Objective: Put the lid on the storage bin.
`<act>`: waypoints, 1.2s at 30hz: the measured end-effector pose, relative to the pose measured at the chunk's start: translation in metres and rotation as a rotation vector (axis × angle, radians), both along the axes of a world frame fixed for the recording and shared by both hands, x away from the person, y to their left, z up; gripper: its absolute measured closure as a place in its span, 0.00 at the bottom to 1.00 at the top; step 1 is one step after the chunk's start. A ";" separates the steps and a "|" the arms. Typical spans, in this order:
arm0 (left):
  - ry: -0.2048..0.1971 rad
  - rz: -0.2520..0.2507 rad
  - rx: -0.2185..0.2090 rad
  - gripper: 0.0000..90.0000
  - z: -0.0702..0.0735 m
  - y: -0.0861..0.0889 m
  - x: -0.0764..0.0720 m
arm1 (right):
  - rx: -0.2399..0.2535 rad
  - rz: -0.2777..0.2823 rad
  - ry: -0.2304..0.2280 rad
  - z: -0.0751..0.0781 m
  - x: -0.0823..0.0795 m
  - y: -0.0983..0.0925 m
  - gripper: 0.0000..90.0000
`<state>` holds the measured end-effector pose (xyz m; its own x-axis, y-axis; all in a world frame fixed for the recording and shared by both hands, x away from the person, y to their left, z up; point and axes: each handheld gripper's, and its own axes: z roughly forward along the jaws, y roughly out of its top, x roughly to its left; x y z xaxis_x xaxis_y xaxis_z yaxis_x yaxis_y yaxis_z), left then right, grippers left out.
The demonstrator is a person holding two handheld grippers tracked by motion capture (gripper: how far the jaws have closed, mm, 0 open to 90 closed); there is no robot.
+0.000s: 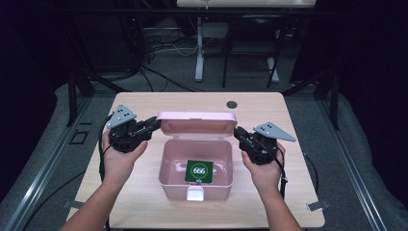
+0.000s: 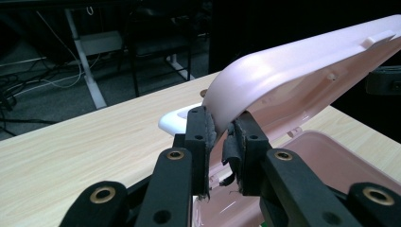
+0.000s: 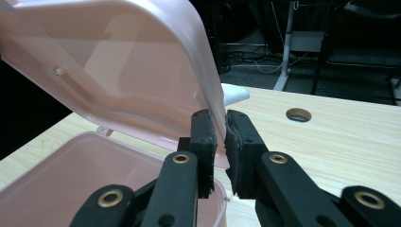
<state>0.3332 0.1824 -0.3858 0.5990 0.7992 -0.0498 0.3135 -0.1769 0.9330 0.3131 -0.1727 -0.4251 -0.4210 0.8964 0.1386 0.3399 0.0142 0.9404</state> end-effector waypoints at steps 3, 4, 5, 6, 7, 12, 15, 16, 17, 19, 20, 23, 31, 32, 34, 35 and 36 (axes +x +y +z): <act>-0.001 0.000 0.001 0.87 0.000 0.000 0.000 | -0.010 0.004 -0.007 0.001 0.000 -0.002 0.90; 0.000 -0.002 0.004 0.87 0.001 0.000 -0.001 | -0.013 0.001 -0.008 0.002 -0.001 -0.002 0.91; 0.001 -0.003 0.005 0.87 0.001 0.001 -0.001 | -0.015 -0.002 -0.011 0.002 -0.001 -0.003 0.91; 0.001 -0.004 0.005 0.87 0.000 0.001 -0.002 | -0.012 -0.007 -0.016 0.003 -0.001 -0.005 0.91; 0.002 -0.005 0.006 0.87 0.000 0.001 -0.002 | -0.010 -0.009 -0.016 0.003 -0.001 -0.007 0.91; 0.000 -0.010 0.011 0.86 0.000 0.001 -0.006 | 0.015 -0.030 -0.013 0.006 -0.001 -0.015 0.90; -0.003 -0.012 0.007 0.86 0.000 0.001 -0.008 | 0.015 -0.035 -0.016 0.006 0.000 -0.016 0.89; -0.001 -0.014 0.009 0.86 0.000 0.001 -0.008 | 0.017 -0.036 -0.017 0.006 0.000 -0.016 0.88; -0.004 -0.014 0.004 0.86 0.000 0.001 -0.009 | 0.017 -0.036 -0.017 0.006 0.000 -0.016 0.87; -0.003 -0.017 0.008 0.85 0.001 0.002 -0.011 | 0.019 -0.033 -0.011 0.006 0.000 -0.016 0.85; -0.003 -0.017 0.008 0.85 0.001 0.002 -0.011 | 0.019 -0.033 -0.011 0.006 0.000 -0.016 0.85; -0.004 -0.022 0.011 0.85 0.000 0.002 -0.013 | 0.022 -0.030 -0.005 0.005 0.001 -0.015 0.83; -0.017 -0.033 0.006 0.84 0.000 0.003 -0.021 | 0.025 -0.018 -0.002 0.006 0.001 -0.013 0.81; -0.017 -0.038 0.006 0.83 0.001 0.003 -0.023 | 0.032 -0.015 -0.008 0.006 0.000 -0.013 0.80; -0.017 -0.038 0.007 0.83 0.001 0.003 -0.023 | 0.034 -0.015 -0.011 0.006 0.000 -0.013 0.79; -0.016 -0.038 0.010 0.82 0.001 0.003 -0.024 | 0.038 -0.011 -0.011 0.006 0.000 -0.013 0.78; -0.017 -0.039 0.009 0.82 0.001 0.003 -0.024 | 0.038 -0.011 -0.011 0.006 0.000 -0.013 0.78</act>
<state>0.3088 0.1856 -0.3850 0.6303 0.7757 -0.0319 0.2899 -0.1971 0.9365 0.3129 -0.1856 -0.4189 -0.4128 0.8951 0.1682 0.3291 -0.0256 0.9439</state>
